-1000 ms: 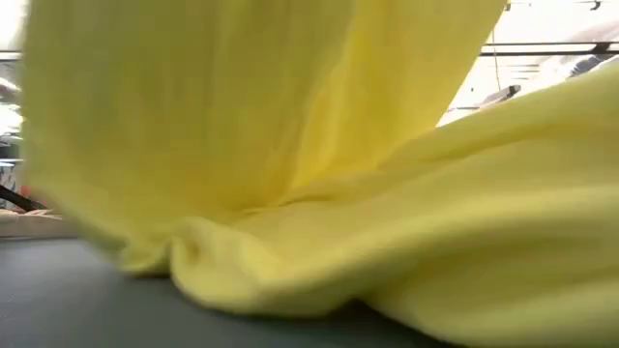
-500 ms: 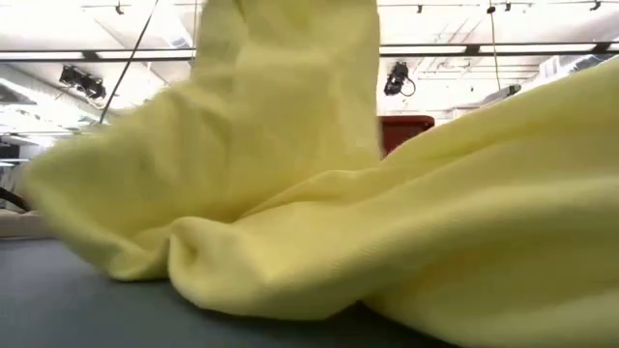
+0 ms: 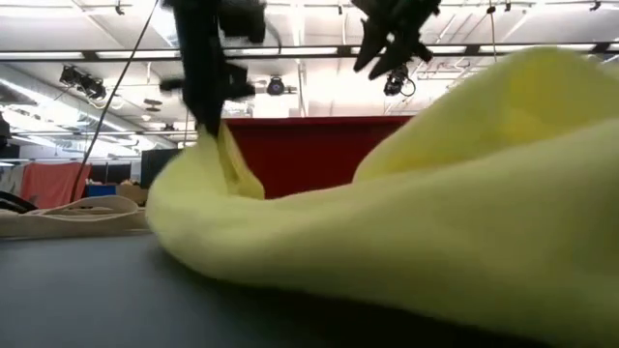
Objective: Fold laundry
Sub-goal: Fold the yellow shirt
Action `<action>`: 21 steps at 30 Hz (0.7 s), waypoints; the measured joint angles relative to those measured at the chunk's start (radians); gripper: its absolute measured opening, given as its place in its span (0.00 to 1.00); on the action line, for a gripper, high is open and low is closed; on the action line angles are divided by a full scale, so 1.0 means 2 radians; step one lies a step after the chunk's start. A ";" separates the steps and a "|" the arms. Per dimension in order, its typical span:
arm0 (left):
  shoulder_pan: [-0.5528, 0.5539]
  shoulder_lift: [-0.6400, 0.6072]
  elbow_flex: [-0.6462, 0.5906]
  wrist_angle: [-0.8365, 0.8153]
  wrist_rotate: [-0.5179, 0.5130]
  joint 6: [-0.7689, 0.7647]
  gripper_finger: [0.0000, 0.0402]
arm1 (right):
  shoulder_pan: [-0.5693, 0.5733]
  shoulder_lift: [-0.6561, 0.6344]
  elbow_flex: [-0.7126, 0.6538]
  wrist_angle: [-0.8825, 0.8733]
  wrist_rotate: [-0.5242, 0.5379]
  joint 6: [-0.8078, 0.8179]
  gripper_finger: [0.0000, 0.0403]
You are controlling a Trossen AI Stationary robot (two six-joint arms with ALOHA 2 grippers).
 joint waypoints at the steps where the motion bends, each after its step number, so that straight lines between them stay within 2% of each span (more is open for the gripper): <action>1: 0.019 0.000 -0.021 0.029 0.008 0.012 0.15 | -0.001 0.000 -0.015 0.010 -0.015 0.005 0.48; 4: 0.075 0.008 -0.068 0.098 0.032 0.036 0.24 | 0.009 0.000 -0.065 0.052 -0.076 0.028 0.46; 6: 0.106 0.011 -0.081 0.113 0.045 0.043 0.30 | 0.026 0.000 -0.102 0.100 -0.131 0.046 0.44; 9: 0.141 0.009 -0.076 0.097 0.063 0.044 0.37 | 0.060 0.000 -0.161 0.173 -0.212 0.070 0.41; 12: 0.152 -0.005 -0.059 0.061 0.102 0.044 0.43 | 0.099 0.000 -0.211 0.230 -0.265 0.083 0.37; 16: 0.112 -0.042 -0.048 0.063 0.189 0.034 0.45 | 0.152 0.000 -0.262 0.259 -0.292 0.084 0.31; 18: 0.065 -0.055 -0.047 0.081 0.217 0.018 0.45 | 0.174 0.000 -0.286 0.282 -0.293 0.084 0.29; 21: -0.032 -0.065 -0.048 0.090 0.231 -0.018 0.43 | 0.199 0.000 -0.320 0.324 -0.284 0.092 0.25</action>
